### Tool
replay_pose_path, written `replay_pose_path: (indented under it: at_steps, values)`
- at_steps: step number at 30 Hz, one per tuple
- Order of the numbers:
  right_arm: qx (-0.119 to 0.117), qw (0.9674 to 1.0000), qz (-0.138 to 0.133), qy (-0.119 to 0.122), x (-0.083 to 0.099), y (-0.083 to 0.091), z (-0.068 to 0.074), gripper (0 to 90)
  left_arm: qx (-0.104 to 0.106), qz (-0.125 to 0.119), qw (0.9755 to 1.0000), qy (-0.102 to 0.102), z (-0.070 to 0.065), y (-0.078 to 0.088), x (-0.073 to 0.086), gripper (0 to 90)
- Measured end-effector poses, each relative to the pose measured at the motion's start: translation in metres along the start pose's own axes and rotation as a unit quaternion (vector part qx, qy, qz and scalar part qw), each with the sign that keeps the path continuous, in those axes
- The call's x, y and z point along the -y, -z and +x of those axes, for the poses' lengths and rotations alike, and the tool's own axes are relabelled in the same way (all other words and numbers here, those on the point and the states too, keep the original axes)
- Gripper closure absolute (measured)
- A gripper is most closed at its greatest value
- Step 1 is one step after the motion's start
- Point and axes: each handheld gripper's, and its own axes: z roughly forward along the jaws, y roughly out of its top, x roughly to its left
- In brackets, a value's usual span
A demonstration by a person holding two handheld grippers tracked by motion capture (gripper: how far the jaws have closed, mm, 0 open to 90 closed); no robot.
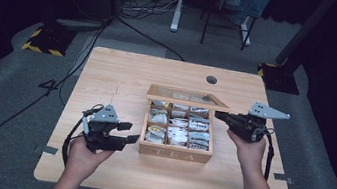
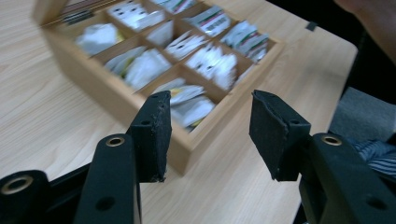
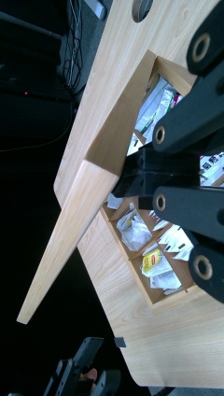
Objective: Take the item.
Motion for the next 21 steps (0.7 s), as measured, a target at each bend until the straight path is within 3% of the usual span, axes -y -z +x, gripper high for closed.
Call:
replay_pose_path:
  at_steps: [1, 2, 8, 11, 21]
  values:
    - [0.000, 1.0000, 0.000, 0.000, 0.000, 0.000, 0.000, 90.0, 0.002, 0.005, 0.9999, -0.009, -0.002, -0.003, -0.004, 49.1]
    - [0.001, 1.0000, 0.001, 0.001, 0.000, 0.000, 0.001, 90.0, 0.016, 0.007, 0.9998, -0.002, -0.005, -0.008, -0.007, 49.1]
    - [-0.005, 1.0000, -0.003, -0.005, 0.000, 0.002, 0.000, 90.0, 0.040, 0.035, 0.9985, -0.014, -0.020, -0.036, -0.024, 49.1]
    - [-0.008, 1.0000, -0.004, -0.005, -0.001, 0.002, 0.000, 90.0, 0.055, 0.036, 0.9978, -0.010, -0.025, -0.048, -0.030, 49.2]
    - [-0.017, 0.9997, -0.008, -0.014, -0.002, 0.002, -0.003, 90.0, 0.064, 0.053, 0.9964, -0.018, -0.037, -0.079, -0.048, 49.1]
